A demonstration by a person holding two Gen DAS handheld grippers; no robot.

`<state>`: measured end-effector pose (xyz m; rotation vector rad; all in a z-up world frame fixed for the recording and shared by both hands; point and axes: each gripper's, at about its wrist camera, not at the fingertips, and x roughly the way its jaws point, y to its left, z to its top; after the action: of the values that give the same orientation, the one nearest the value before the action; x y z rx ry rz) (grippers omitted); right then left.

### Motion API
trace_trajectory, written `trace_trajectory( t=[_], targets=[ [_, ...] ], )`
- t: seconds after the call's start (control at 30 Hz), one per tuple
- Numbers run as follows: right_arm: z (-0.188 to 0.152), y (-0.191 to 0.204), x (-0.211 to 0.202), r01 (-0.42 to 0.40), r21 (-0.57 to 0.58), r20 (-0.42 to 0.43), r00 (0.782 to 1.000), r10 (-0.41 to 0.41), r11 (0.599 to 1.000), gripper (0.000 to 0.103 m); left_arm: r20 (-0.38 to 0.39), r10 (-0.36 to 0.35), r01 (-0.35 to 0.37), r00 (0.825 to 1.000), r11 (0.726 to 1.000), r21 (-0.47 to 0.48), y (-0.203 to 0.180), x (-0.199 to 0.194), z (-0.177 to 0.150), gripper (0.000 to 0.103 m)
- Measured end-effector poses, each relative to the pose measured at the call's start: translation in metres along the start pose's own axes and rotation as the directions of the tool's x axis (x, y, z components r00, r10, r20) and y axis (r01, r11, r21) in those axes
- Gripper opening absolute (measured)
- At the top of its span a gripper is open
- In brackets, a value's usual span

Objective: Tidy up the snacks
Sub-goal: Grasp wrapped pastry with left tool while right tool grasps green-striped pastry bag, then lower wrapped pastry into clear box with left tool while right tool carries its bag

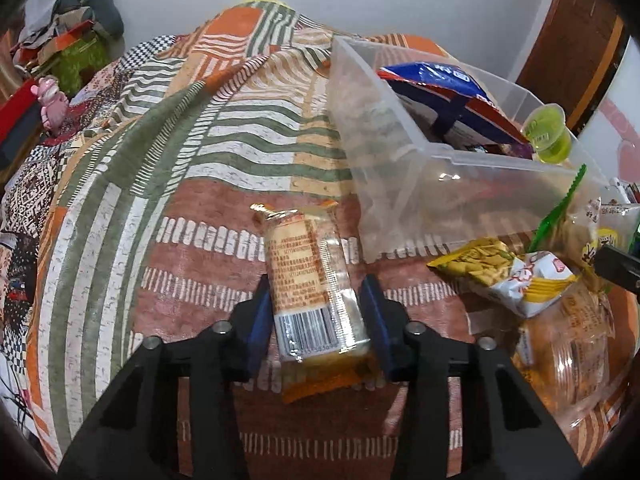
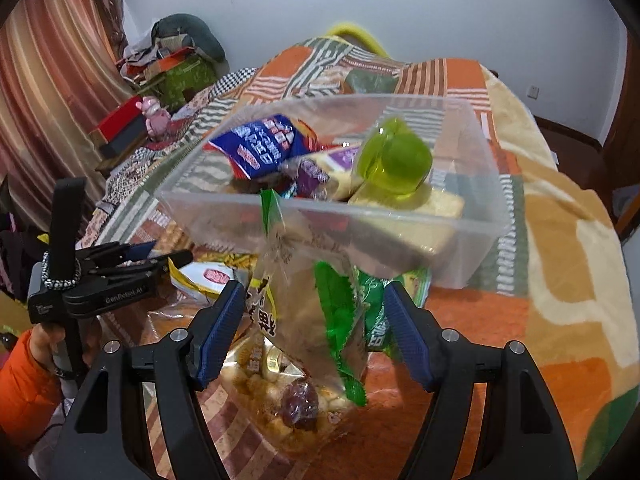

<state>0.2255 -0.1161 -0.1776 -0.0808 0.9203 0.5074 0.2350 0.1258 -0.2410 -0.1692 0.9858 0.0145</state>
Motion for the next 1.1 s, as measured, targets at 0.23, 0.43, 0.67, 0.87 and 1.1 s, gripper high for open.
trace_trajectory(
  t=[0.23,0.43,0.67,0.87,1.1],
  targets=[
    [0.000,0.002,0.001,-0.021,-0.010,-0.005,1.000,0.021,1.000,0.056,0.029,0.022,-0.022,0.999,1.000,0.008,0.003,-0.013,-0.007,0.034],
    [-0.004,0.004,-0.008,-0.031,-0.021,0.005,1.000,0.031,0.999,0.048,0.078,0.028,-0.030,0.997,0.999,0.024,-0.001,-0.043,-0.013,0.034],
    [0.000,-0.001,-0.031,-0.018,-0.014,0.057,0.998,0.019,1.000,0.042,0.144,0.017,-0.022,0.989,0.999,0.030,-0.009,-0.081,-0.007,0.034],
    [0.009,-0.006,-0.056,0.002,-0.018,0.128,0.992,0.000,1.000,0.042,0.203,-0.016,0.006,0.979,0.999,0.048,-0.021,-0.106,0.010,0.034],
    [0.032,-0.015,-0.071,0.039,-0.008,0.207,0.978,-0.037,0.999,0.042,0.249,-0.064,0.044,0.966,0.995,0.084,-0.046,-0.110,0.037,0.034]
  ],
)
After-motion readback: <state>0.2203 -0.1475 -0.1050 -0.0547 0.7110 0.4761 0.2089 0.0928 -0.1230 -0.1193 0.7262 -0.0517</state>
